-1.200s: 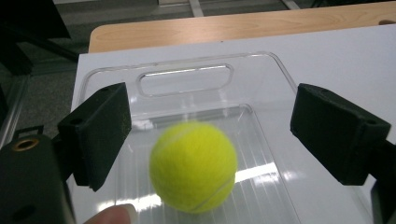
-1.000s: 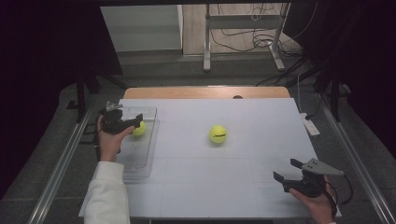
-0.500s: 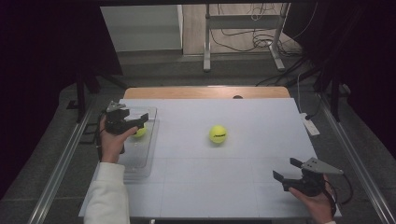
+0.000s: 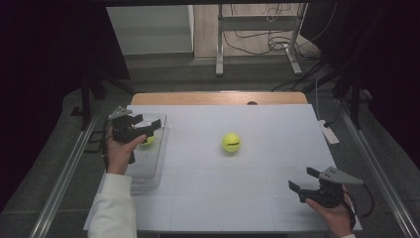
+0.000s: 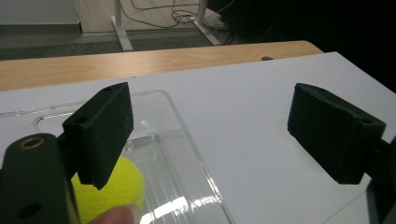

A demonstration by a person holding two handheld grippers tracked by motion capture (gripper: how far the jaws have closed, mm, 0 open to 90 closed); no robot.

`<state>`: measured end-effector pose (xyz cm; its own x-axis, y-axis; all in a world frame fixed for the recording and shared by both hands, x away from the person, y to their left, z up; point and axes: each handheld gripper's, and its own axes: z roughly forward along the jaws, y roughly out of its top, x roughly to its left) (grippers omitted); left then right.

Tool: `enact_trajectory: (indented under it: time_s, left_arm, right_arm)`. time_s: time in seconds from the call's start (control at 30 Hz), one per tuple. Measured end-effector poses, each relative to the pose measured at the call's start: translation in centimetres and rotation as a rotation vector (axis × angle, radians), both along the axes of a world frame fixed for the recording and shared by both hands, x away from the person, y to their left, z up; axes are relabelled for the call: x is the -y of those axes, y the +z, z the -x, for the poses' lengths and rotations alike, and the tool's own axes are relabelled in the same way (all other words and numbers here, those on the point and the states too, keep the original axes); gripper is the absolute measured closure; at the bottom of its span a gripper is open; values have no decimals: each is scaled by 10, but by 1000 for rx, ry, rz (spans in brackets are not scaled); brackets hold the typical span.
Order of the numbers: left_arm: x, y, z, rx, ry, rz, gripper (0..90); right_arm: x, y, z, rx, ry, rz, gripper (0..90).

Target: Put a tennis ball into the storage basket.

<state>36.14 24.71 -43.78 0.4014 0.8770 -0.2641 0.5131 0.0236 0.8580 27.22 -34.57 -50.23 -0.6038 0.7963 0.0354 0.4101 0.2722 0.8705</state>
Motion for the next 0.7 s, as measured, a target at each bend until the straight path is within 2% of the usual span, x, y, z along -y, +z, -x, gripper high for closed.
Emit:
enact_trajectory:
  time_s: [0.23,0.5,0.7]
  left_arm:
    - [8,5,4,9,-33,-6,143]
    - [22,9,9,21,-90,-40,141]
    - [29,10,11,26,-111,-59,140]
  right_arm:
    - [0,0,-1,4,8,-6,114]
    - [-3,0,-1,3,14,1,114]
    - [-4,0,-2,3,15,3,114]
